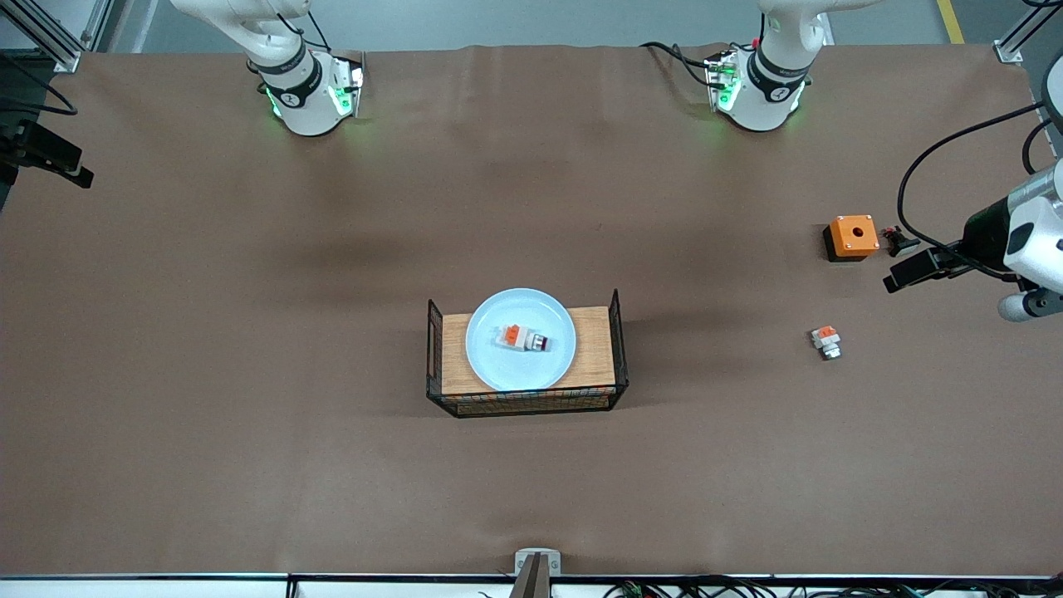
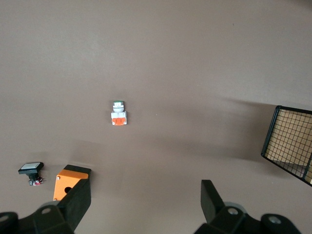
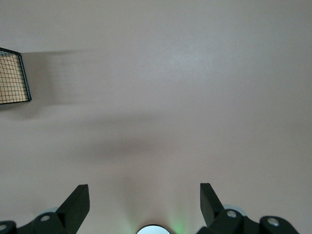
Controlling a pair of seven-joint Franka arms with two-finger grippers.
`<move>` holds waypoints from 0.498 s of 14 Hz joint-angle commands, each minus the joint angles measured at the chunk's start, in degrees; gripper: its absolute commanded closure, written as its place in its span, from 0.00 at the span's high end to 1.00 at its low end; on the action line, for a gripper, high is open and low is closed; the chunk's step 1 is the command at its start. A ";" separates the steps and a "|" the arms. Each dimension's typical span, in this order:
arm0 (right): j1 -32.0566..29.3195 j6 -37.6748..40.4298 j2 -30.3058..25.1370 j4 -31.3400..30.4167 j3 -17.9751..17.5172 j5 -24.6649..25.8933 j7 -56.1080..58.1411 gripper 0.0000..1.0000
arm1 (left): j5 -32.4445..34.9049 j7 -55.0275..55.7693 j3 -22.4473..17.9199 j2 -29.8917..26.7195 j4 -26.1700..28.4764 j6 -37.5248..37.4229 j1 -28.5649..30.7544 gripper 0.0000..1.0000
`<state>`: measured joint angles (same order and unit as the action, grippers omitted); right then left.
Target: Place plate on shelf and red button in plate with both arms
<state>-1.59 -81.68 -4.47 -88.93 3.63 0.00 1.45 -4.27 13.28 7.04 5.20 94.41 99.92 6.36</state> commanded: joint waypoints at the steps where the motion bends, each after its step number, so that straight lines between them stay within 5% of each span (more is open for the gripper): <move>1: -0.61 -2.94 -2.30 -3.18 -0.20 -1.05 0.75 1.00 | -0.12 -1.41 0.08 -2.39 2.80 2.38 0.40 0.99; 3: -0.61 -3.92 -2.91 -3.97 -0.20 -1.05 0.75 1.00 | -0.04 -1.41 -0.88 -2.39 2.80 2.47 -0.99 0.99; 7: -0.70 -4.18 -3.18 -4.06 -0.11 -1.14 0.58 1.00 | -0.04 -1.41 -9.66 -2.48 2.63 2.47 -9.60 0.99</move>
<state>-1.59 -84.79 -5.72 -90.94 3.64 -0.07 1.46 -4.27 13.09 1.07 4.39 95.46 101.48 0.41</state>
